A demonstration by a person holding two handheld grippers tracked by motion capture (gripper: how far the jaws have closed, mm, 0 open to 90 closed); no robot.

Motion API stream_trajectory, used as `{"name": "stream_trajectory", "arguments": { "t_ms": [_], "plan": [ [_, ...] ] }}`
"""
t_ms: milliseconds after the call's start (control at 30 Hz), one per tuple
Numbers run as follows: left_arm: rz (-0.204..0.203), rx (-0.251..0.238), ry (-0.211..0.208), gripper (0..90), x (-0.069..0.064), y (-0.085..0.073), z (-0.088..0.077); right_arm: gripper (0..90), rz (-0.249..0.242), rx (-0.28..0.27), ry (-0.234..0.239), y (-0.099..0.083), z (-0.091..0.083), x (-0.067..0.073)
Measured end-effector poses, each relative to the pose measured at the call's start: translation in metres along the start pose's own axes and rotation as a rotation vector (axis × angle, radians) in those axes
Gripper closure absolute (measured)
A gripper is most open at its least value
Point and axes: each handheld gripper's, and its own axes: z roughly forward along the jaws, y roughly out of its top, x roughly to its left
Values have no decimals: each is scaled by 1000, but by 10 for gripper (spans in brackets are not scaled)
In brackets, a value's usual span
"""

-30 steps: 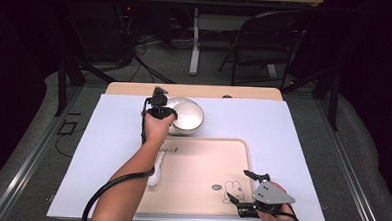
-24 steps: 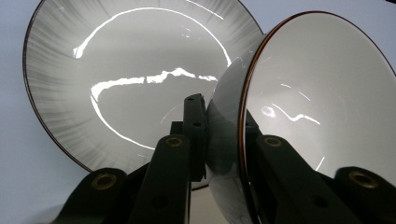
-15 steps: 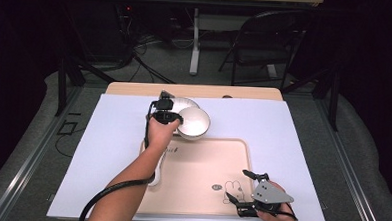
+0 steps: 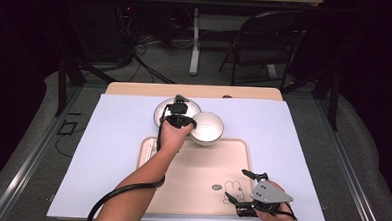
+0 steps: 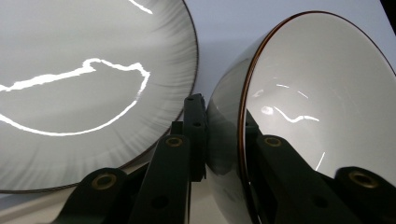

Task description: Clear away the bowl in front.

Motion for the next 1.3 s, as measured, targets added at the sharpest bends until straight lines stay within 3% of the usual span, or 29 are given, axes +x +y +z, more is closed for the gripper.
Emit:
{"name": "stream_trajectory", "arguments": {
  "t_ms": [533,1300],
  "plan": [
    [53,44,-65,814,-43,-5,25,141,-2,-2,2,0,0,0],
    [79,91,-106,814,-73,-15,54,141,-1,-6,7,1,0,0]
  ]
}}
